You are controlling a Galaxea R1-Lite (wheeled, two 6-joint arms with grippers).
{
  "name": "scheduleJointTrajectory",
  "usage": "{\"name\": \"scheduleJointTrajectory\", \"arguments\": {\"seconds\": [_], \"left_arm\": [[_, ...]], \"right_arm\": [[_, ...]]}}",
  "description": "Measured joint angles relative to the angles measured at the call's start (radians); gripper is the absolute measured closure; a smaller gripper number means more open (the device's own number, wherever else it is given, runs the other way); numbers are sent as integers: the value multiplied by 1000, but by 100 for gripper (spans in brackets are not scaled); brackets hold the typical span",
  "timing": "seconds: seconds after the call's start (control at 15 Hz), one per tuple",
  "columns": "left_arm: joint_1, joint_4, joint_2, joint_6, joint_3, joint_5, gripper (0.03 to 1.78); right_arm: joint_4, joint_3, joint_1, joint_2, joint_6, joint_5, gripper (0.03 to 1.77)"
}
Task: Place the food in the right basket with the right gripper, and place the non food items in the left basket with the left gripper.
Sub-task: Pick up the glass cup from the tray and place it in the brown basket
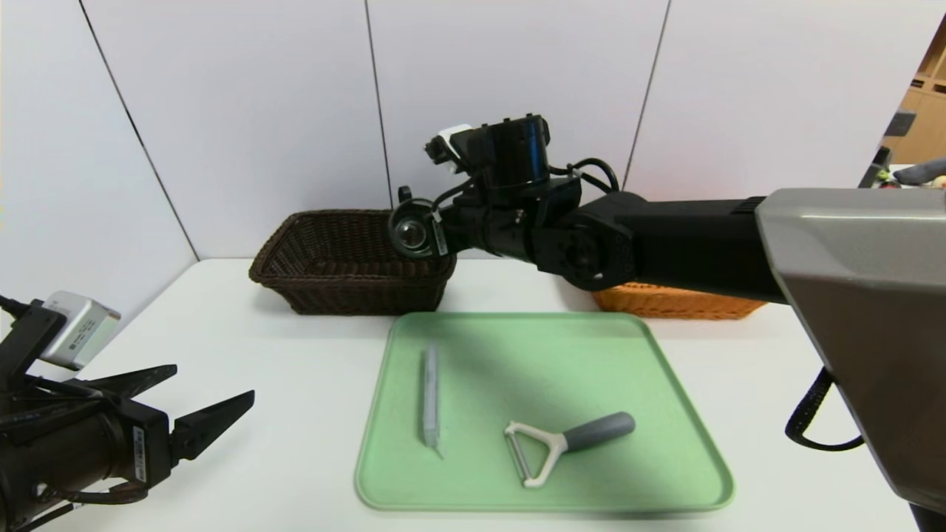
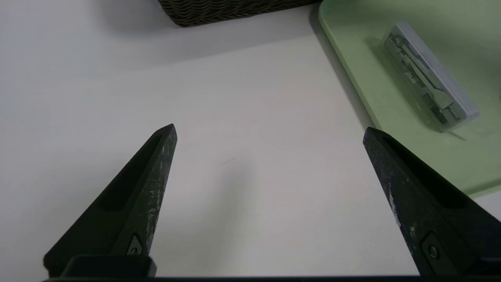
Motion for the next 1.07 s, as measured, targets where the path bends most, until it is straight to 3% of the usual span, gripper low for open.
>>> {"name": "scheduleJointTrajectory", "arguments": {"seconds": [0.33, 0.47, 1.07], "left_arm": [[0, 1, -12, 9, 5, -2, 12], [0, 2, -14, 10, 7, -1, 12], [-4, 0, -17, 14, 30, -2, 12]], "right_arm": [[-140, 0, -21, 54, -40, 11, 174], [-232, 0, -25, 83, -106, 5, 174], [-280, 0, -14, 183, -128, 4, 174]]}}
